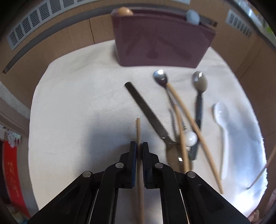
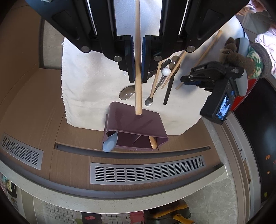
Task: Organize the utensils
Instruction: 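Carry both chopsticks upright over the maroon holder with both tools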
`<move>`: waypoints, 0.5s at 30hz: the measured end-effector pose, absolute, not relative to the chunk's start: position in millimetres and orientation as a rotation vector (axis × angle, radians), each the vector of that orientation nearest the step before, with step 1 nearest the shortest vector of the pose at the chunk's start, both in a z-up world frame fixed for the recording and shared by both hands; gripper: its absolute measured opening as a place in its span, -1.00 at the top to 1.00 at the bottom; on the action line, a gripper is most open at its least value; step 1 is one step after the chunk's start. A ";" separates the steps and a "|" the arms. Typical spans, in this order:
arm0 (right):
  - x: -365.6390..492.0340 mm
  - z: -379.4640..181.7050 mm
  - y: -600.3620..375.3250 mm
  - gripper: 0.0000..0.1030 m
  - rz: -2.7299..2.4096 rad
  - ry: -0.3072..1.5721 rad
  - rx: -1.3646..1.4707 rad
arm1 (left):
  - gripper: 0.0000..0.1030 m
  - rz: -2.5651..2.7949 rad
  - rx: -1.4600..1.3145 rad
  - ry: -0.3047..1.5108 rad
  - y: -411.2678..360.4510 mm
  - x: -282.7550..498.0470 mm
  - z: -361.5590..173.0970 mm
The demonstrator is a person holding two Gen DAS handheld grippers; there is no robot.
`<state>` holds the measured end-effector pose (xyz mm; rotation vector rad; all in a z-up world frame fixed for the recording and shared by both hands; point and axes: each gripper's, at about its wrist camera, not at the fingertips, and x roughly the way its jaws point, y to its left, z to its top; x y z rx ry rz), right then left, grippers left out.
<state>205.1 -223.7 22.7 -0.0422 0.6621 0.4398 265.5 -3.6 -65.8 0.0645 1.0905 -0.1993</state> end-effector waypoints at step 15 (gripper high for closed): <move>187.8 39.6 -222.7 0.87 0.413 0.595 -0.044 | 0.88 -0.287 -0.105 0.605 8.8 178.5 47.7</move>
